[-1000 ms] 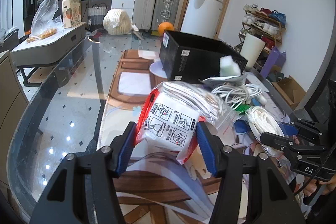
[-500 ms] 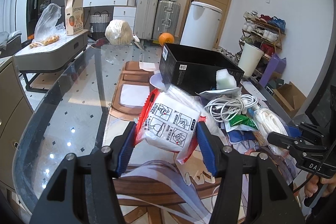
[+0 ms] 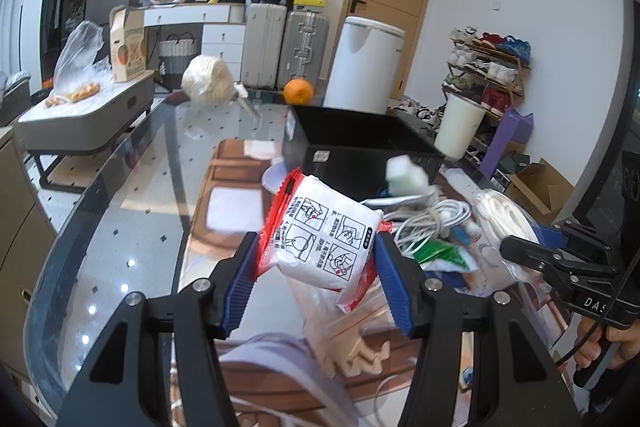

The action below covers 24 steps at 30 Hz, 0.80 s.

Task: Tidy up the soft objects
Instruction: 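Carry the packet in the left gripper and rope bag in the right over the black box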

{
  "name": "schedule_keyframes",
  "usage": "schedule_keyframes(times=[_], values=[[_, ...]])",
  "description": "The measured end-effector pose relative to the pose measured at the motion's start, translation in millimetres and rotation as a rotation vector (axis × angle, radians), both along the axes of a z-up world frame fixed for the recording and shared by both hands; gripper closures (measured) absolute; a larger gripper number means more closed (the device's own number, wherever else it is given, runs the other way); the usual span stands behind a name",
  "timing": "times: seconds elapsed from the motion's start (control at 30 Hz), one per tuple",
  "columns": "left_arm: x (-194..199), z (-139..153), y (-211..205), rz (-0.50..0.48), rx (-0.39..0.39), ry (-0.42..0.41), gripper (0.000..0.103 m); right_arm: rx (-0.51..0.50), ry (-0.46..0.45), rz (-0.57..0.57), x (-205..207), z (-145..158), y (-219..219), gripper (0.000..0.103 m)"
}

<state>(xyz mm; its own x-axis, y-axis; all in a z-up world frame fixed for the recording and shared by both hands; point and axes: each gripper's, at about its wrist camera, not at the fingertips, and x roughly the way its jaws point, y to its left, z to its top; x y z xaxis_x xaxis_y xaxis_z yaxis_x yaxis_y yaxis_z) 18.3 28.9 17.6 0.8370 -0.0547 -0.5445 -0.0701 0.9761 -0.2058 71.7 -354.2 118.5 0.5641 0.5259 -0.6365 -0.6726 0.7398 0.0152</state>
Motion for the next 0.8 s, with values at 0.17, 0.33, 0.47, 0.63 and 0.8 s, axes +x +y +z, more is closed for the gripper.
schedule_keyframes(times=[0.17,0.33,0.47,0.63,0.8], values=[[10,13,-12,-0.038,0.022,-0.026,0.046,0.013,-0.019,0.005,12,11,2,0.066],[21,25,-19,-0.066,0.034,-0.041,0.046,0.029,-0.033,0.007,25,22,5,0.066],[31,33,-25,-0.088,0.052,-0.057,0.046,0.04,-0.044,0.009,34,29,7,0.066],[44,39,-29,-0.104,0.067,-0.064,0.046,0.044,-0.057,0.011,46,37,12,0.066],[56,45,-31,-0.112,0.073,-0.073,0.046,0.039,-0.062,0.017,57,39,16,0.066]])
